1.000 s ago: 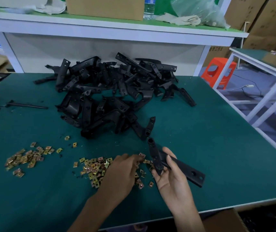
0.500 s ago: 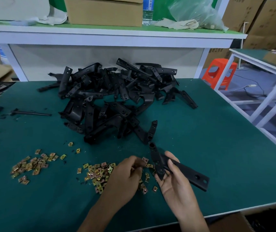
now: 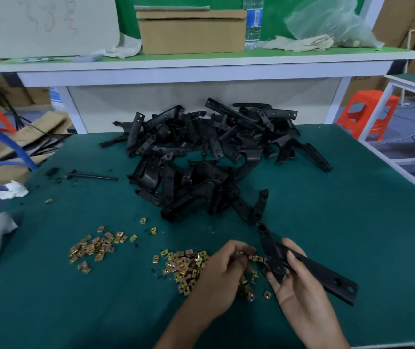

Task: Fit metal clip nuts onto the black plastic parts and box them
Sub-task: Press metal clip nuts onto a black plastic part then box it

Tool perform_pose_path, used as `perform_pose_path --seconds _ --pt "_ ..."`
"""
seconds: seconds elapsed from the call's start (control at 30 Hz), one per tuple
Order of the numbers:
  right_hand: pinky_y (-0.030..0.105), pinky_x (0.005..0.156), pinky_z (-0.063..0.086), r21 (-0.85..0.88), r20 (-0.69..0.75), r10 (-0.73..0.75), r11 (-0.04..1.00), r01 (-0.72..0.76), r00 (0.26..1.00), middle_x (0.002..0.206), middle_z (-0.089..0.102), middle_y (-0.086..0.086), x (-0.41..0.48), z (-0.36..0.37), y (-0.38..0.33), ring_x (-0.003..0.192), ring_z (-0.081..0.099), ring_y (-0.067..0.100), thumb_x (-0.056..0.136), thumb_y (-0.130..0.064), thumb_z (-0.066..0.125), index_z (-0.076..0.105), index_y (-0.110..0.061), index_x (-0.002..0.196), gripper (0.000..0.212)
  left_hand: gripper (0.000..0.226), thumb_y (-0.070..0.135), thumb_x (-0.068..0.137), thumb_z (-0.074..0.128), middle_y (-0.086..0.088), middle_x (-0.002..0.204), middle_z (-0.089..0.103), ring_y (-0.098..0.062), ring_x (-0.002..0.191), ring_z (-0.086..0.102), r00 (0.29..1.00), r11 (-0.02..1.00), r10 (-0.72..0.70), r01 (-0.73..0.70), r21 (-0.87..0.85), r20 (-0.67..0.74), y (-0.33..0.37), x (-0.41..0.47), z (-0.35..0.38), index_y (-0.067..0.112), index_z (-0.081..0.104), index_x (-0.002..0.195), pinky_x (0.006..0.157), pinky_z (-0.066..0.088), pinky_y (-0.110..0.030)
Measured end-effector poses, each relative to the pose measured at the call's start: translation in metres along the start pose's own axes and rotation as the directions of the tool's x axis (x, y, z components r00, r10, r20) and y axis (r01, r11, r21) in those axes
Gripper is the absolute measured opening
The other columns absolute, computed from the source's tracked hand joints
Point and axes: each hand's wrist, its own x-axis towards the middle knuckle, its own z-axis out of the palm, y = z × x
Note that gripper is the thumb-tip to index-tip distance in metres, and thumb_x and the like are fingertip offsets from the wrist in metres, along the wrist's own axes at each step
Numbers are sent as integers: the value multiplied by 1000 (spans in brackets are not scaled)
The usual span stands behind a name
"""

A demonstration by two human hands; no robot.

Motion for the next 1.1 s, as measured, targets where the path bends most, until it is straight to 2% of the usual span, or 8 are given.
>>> perform_pose_path --seconds 0.13,0.23,0.3,0.43,0.57,0.73,0.87,1.1 --pt "26 66 60 -5 -14 -12 1000 12 1000 104 76 8 0 1 1 84 74 16 87 -16 58 68 -20 111 26 18 26 102 55 9 89 72 0 80 63 1000 995 4 -7 -96 -31 1 -1 -1 39 66 109 76 52 -22" --pt "24 63 59 -7 2 -18 1000 18 1000 96 74 4 -2 2 3 81 73 13 89 -10 57 70 -27 93 21 17 17 100 59 7 88 73 -4 79 64 999 986 -4 -4 -165 -47 1 -2 -2 29 71 102 76 53 -21" --pt "25 64 59 -14 2 -25 1000 25 1000 95 74 4 -2 1 3 82 74 14 88 -8 58 71 -28 88 23 20 16 100 59 8 83 70 -3 75 60 999 982 -8 2 -188 -33 2 -3 -2 30 73 98 74 51 -20" --pt "29 71 61 8 -13 -25 1000 25 1000 112 75 15 -1 -1 4 96 75 21 89 -8 58 69 -23 104 24 22 14 100 59 2 80 63 -10 75 58 1000 966 -22 23 -259 6 3 -5 1 30 75 98 75 50 -27" --pt "30 73 61 27 -53 -34 999 35 998 114 74 18 1 -3 4 95 75 22 91 -14 59 67 -21 121 32 19 10 98 61 1 83 71 -10 78 63 999 925 -51 41 -377 -16 1 -6 4 20 78 99 79 54 -26" --pt "28 75 61 -4 -33 -42 999 42 999 124 70 18 -2 -1 4 102 73 23 89 -13 62 69 -25 115 29 16 4 94 66 -8 84 71 -16 75 64 991 846 -131 111 -521 -1 -1 -5 10 11 77 104 76 54 -27" --pt "27 77 60 -24 14 -51 998 51 999 123 69 22 -5 -1 5 103 73 26 85 -7 64 67 -23 114 33 12 3 93 66 -12 79 69 -17 67 62 977 758 -215 178 -628 18 -1 -3 18 2 73 103 68 55 -28" --pt "28 80 60 -57 56 -70 996 73 996 123 69 22 -5 0 4 108 72 29 83 -4 65 67 -24 113 36 13 1 93 65 -12 74 66 -15 61 61 961 692 -273 217 -689 29 1 -1 20 -4 69 105 60 53 -25"
